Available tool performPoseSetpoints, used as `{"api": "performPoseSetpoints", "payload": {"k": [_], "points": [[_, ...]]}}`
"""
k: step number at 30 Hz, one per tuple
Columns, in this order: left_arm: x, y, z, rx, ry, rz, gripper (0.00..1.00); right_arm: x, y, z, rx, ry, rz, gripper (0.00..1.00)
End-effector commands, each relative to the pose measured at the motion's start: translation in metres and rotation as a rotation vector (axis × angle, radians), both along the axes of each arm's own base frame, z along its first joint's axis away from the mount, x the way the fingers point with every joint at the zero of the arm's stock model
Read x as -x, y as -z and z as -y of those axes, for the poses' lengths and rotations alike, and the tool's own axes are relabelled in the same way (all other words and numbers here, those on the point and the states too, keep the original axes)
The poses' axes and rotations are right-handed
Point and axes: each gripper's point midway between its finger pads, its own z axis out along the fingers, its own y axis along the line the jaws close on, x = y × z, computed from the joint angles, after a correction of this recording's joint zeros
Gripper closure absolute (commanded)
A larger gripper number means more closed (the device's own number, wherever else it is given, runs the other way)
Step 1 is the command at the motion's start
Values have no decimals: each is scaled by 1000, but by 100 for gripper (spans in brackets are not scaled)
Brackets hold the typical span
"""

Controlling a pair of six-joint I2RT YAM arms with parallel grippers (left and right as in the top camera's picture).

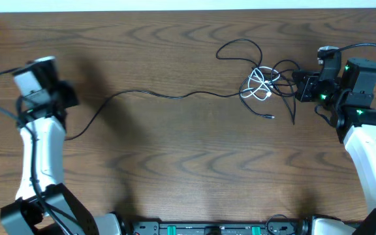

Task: Untangle cables

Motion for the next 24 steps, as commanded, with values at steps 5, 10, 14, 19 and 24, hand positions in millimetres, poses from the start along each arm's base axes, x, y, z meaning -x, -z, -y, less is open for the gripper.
{"api": "performPoseSetpoints", "payload": {"k": [5, 10, 14, 19, 24], "points": [[-18, -1, 140, 6, 570, -3, 87, -1, -11, 2, 0, 10, 28, 99], [-13, 4, 213, -2, 760, -18, 63, -1, -11, 2, 0, 10, 28, 99], [-1, 15, 267, 4, 897, -46, 38, -1, -11, 2, 0, 9, 28, 99], [19, 37, 321, -15, 1068, -100, 6, -1, -11, 2, -1, 10, 27, 99], [35, 52, 354, -83, 1236, -120, 6, -1, -11, 2, -1, 9, 27, 99]]}}
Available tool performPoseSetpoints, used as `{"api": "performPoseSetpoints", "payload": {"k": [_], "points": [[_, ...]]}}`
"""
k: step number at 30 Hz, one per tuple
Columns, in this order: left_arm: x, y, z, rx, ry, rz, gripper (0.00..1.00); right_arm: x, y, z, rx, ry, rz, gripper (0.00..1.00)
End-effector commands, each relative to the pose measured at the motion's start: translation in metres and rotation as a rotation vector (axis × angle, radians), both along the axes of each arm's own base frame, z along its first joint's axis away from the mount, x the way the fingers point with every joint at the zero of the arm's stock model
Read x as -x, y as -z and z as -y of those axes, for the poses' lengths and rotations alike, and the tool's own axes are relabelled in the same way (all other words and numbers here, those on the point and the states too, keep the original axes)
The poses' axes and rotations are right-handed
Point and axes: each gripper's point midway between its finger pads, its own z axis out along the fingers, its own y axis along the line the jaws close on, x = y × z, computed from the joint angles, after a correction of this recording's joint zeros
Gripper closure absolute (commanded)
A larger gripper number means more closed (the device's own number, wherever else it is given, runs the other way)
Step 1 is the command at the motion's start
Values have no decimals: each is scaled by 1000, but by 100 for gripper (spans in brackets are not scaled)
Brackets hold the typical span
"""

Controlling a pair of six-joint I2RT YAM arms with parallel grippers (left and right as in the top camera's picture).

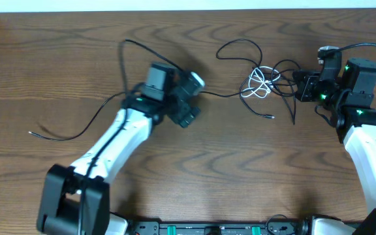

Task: Untangle cables

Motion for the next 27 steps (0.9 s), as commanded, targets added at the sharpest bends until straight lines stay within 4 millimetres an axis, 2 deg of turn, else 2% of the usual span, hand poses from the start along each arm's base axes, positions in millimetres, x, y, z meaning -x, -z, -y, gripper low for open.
{"api": "performPoseSetpoints", "payload": {"k": [1, 8, 12, 17, 22, 27], "points": [[7, 5, 15, -36, 123, 31, 5, -1, -11, 1, -4, 4, 26, 99], [14, -5, 44, 1, 361, 138, 5, -1, -11, 1, -4, 5, 26, 99], [5, -4, 55, 4, 393, 194, 5, -1, -11, 1, -4, 5, 26, 99], [-6, 6, 71, 18, 413, 239, 2, -1, -11, 1, 2, 1, 29, 99], [-7, 8, 87, 30, 451, 279, 1, -1, -11, 1, 2, 1, 28, 99], [-13, 19, 103, 37, 485, 325, 1, -1, -11, 1, 2, 0, 28, 99]]}}
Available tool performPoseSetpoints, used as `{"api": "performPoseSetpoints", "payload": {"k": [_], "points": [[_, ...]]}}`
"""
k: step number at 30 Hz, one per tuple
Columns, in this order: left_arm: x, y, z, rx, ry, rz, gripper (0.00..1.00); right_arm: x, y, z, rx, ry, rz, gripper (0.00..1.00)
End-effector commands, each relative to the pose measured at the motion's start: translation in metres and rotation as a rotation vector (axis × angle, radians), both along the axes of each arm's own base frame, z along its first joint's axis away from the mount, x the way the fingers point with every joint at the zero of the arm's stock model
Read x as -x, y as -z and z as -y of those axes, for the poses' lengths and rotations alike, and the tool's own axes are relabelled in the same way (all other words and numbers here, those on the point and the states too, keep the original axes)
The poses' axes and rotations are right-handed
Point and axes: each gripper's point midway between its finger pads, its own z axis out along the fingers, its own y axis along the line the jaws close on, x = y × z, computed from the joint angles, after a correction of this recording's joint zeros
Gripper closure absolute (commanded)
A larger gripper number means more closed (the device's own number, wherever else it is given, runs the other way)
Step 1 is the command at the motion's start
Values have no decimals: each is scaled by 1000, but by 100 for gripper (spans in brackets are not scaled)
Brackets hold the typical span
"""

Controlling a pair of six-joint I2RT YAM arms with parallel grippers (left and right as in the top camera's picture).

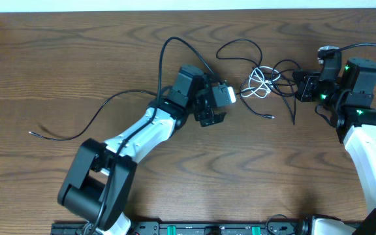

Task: Untangle cables

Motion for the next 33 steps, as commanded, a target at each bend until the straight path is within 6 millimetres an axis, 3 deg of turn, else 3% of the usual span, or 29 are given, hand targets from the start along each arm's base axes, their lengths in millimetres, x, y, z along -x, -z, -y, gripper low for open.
{"api": "performPoseSetpoints", "payload": {"k": [1, 8, 14, 16, 21, 22, 25, 33], "points": [[-1, 16, 11, 0, 38, 6, 1, -1, -11, 1, 1, 1, 28, 99], [-8, 43, 17, -9, 43, -16, 2, -1, -11, 1, 1, 1, 28, 99], [-6, 47, 20, 4, 62, -30, 6, 0, -10, 1, 1, 1, 25, 99], [-8, 44, 22, 10, 62, -18, 13, 0, -10, 1, 1, 1, 25, 99], [-11, 41, 23, 21, 62, 1, 43, 0, -10, 1, 1, 1, 25, 99], [-10, 41, 23, 21, 62, 0, 51, 0, -10, 1, 0, 1, 25, 99], [-11, 41, 23, 21, 62, 1, 92, 0, -10, 1, 0, 1, 25, 99], [-13, 41, 20, 17, 46, 2, 92, 0, -10, 0, 0, 0, 24, 99]]}}
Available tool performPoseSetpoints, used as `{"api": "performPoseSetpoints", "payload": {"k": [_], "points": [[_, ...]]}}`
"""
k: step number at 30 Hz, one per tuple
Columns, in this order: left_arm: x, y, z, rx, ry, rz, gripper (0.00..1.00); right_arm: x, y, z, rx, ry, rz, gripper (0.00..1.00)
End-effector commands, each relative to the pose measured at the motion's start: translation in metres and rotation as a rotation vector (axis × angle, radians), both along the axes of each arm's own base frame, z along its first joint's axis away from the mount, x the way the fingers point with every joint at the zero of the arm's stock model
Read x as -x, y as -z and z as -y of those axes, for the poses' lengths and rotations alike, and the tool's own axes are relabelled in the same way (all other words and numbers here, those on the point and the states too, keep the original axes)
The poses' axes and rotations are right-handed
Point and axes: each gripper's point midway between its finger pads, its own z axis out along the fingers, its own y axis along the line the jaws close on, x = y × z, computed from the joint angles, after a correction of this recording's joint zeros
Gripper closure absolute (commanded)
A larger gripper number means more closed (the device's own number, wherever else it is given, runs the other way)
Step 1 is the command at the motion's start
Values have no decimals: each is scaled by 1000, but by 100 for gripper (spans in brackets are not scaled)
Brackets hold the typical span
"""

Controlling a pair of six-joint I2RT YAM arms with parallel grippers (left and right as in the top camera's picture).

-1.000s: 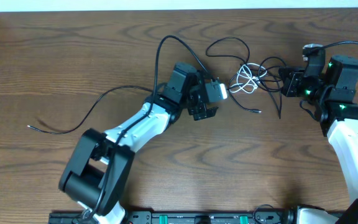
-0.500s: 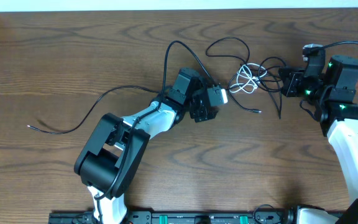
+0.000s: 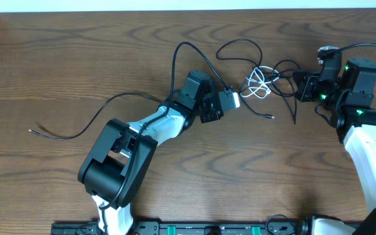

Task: Untangle cables

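A knot of thin white cable (image 3: 258,83) and black cable (image 3: 281,70) lies at the back right of the table. One black loop (image 3: 239,44) spreads behind it, and a loose plug end (image 3: 268,117) trails in front. A long black cable (image 3: 103,108) runs left from the knot to a free end (image 3: 31,132). My left gripper (image 3: 235,99) reaches in from the left, open, its tips right at the white loops. My right gripper (image 3: 297,85) stays at the knot's right side, shut on a black strand.
The left arm's own wire (image 3: 183,53) arches above its wrist. The brown wooden table (image 3: 194,183) ends at a pale wall along the back edge (image 3: 175,8). The right arm's base cable (image 3: 371,47) curves at the far right.
My left gripper has shifted a little further right and back, from just short of the knot to touching its left edge. The right gripper and the cables lie as before.
My left gripper stood at the far left with the long black cable stretched out to it. Then the cable's end lay free at the left while the arm was at mid-table. It then neared the knot and now reaches it. The right gripper kept its grip throughout.
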Motion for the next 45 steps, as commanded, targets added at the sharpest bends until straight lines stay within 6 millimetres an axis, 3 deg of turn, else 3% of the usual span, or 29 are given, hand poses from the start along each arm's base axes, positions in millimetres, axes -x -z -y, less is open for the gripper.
{"api": "performPoseSetpoints", "payload": {"k": [1, 6, 10, 13, 16, 20, 25, 28, 32, 39, 42, 45], "points": [[-8, -7, 1, 16, -10, 11, 92, -1, -10, 1, 1, 0, 27, 99], [-36, -18, -26, 40, -186, 2, 92, 0, -10, 1, 0, 0, 25, 99], [-74, -44, -80, 89, -459, 16, 92, 0, -10, 1, 1, 1, 26, 99], [-100, -62, -140, 128, -707, 22, 93, -1, -10, 1, 1, 2, 26, 99], [-117, -74, -214, 174, -990, 25, 93, 0, -10, 1, 1, 1, 26, 99], [-118, -77, -291, 227, -1211, -12, 92, -1, -10, 2, 4, 5, 26, 99], [-110, -75, -365, 284, -1409, -48, 93, -1, -10, 6, 4, 16, 27, 99], [-106, -75, -390, 303, -1472, -48, 92, -1, -10, 8, 4, 21, 27, 99], [-104, -75, -401, 259, -1475, -22, 93, -1, -10, 8, 3, 20, 26, 99], [-90, -83, -446, 119, -1696, 117, 93, -1, -10, 8, -5, 26, 19, 99], [-88, -99, -459, 89, -1744, 204, 93, -1, -10, 8, -6, 26, 19, 99], [-88, -130, -472, 25, -1765, 315, 93, 0, -10, 7, -11, 20, 19, 99]]}}
